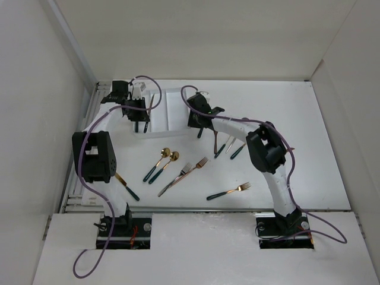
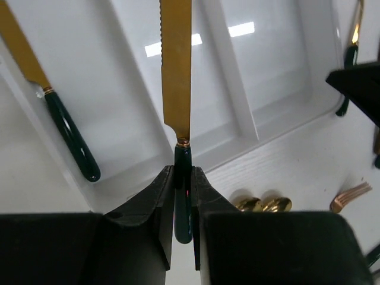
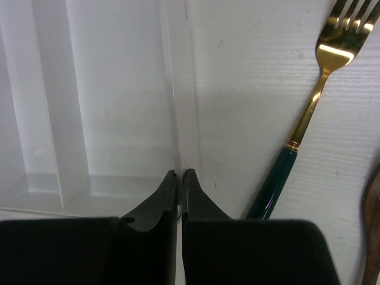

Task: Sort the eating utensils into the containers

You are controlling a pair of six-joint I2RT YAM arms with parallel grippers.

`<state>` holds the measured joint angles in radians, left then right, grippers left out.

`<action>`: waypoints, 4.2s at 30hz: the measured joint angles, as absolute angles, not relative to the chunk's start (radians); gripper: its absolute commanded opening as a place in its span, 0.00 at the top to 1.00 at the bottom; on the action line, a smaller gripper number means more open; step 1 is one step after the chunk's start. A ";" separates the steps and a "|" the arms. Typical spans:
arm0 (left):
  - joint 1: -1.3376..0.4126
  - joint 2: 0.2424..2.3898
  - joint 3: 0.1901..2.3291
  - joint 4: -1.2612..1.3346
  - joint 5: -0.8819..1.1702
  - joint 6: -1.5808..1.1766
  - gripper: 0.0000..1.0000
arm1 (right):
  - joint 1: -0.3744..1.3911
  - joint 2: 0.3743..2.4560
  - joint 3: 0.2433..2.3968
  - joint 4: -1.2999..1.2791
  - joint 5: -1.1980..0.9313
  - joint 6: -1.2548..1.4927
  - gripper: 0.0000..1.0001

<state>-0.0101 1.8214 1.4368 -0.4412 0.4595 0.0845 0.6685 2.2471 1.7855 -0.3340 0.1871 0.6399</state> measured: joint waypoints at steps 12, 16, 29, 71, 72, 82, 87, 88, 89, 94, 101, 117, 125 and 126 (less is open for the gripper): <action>0.011 1.916 1.524 -0.336 0.366 -0.075 1.00 | 0.676 2.237 1.767 -0.344 0.221 0.794 1.00; 0.010 2.015 1.605 -0.319 0.341 -0.076 1.00 | 0.682 2.238 1.770 -0.345 0.235 0.784 1.00; 0.010 2.202 1.754 -0.403 0.306 0.051 0.64 | 0.689 2.243 1.786 -0.357 0.245 0.745 1.00; 0.188 0.694 1.118 -0.469 -0.344 0.031 0.50 | 1.228 2.295 1.956 -0.326 -0.001 0.207 0.32; 0.179 0.682 1.132 -0.468 -0.356 0.031 0.50 | 1.243 2.316 1.973 -0.330 -0.008 0.210 0.36; 0.157 0.655 1.194 -0.467 -0.420 0.030 0.50 | 1.333 2.479 2.132 -0.364 0.026 0.232 0.44; 0.158 0.692 1.194 -0.469 -0.418 0.033 0.50 | 1.343 2.509 2.145 -0.392 0.086 0.257 0.51; 0.159 0.693 1.194 -0.469 -0.415 0.033 0.50 | 1.343 2.509 2.146 -0.398 0.102 0.264 0.52; 0.159 0.695 1.194 -0.470 -0.413 0.033 0.50 | 1.343 2.510 2.146 -0.406 0.115 0.270 0.55; 0.159 0.696 1.194 -0.471 -0.404 0.033 0.49 | 1.344 2.532 2.181 -0.429 0.176 0.287 0.70; 0.158 0.686 1.194 -0.471 -0.406 0.036 0.49 | 1.357 2.588 2.271 -0.461 0.279 0.297 1.00; 0.150 0.648 1.193 -0.489 -0.306 0.045 0.43 | 1.246 2.489 2.074 -0.269 -0.039 0.448 1.00; 0.143 0.633 1.182 -0.513 -0.151 0.057 0.40 | 1.042 2.416 2.127 -0.220 -0.142 0.595 1.00; 0.143 0.641 1.176 -0.514 -0.121 0.056 0.40 | 1.017 2.408 2.147 -0.210 -0.149 0.612 1.00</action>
